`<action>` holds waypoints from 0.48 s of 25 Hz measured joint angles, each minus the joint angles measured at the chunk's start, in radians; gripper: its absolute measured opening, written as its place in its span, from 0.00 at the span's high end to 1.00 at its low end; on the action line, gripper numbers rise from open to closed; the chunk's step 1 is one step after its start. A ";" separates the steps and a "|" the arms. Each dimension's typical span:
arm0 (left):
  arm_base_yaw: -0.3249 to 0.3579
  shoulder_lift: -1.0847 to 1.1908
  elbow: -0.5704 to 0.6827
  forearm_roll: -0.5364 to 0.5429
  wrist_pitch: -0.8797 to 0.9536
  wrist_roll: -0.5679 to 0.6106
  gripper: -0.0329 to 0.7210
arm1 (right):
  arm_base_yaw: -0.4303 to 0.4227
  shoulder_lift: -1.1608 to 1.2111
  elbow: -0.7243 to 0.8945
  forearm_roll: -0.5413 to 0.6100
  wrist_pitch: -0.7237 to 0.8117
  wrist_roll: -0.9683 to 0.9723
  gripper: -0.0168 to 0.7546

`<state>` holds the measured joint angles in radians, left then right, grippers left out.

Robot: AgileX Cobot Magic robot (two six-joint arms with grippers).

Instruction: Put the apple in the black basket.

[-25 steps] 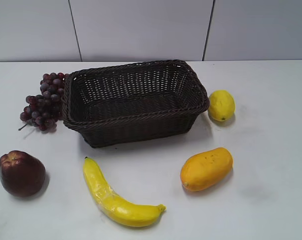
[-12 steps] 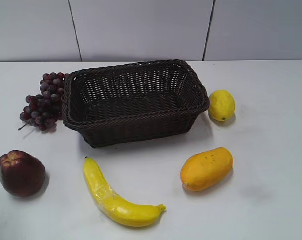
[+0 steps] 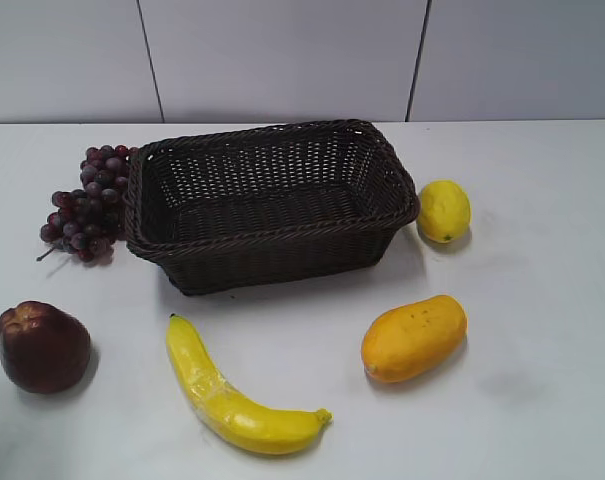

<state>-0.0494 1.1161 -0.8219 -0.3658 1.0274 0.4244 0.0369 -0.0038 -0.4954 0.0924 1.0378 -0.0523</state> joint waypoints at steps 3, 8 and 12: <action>-0.071 0.066 -0.001 0.041 -0.035 0.000 0.18 | 0.000 0.000 0.000 0.000 0.000 0.000 0.28; -0.142 0.194 -0.001 0.061 -0.103 -0.001 0.17 | 0.000 0.000 0.000 0.000 0.000 0.000 0.28; -0.149 0.293 -0.009 0.071 -0.140 -0.001 0.17 | 0.000 0.000 0.000 0.000 0.000 0.000 0.28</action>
<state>-0.1979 1.4093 -0.8304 -0.2945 0.8879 0.4237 0.0369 -0.0038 -0.4954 0.0924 1.0378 -0.0523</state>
